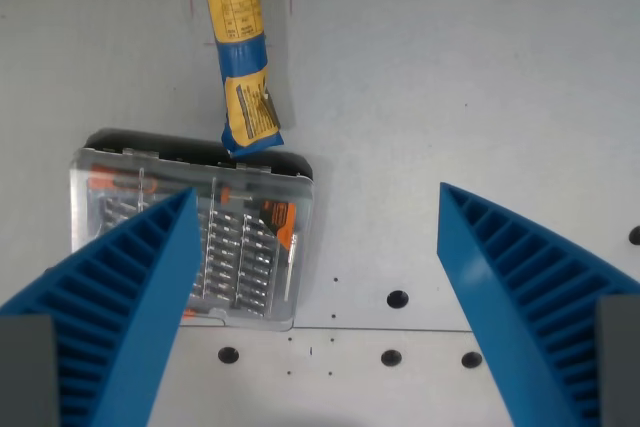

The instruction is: Move above the blue bag

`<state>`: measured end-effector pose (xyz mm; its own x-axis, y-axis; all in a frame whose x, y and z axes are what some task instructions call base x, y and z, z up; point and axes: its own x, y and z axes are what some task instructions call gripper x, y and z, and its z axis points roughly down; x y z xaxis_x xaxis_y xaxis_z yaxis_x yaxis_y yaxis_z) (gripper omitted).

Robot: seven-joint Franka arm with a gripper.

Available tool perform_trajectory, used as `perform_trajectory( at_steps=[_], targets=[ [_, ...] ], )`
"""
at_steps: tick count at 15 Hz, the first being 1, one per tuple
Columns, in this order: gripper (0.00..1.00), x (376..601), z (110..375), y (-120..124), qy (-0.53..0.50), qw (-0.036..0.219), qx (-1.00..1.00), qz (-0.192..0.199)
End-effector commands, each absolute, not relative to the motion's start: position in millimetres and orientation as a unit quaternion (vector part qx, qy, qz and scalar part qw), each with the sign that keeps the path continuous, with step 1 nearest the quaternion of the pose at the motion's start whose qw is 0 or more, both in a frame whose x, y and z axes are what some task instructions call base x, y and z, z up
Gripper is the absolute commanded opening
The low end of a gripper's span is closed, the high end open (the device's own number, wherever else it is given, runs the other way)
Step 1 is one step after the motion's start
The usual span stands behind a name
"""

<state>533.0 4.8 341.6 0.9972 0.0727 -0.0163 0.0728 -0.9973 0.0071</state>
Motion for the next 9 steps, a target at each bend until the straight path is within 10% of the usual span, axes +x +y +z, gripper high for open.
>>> perform_trajectory(
  at_steps=[1,9],
  targets=[
    [1.00,534,332,10,0.035,0.011,0.999,0.017],
    [1.00,537,294,20,0.033,0.021,0.999,0.029]
  ],
)
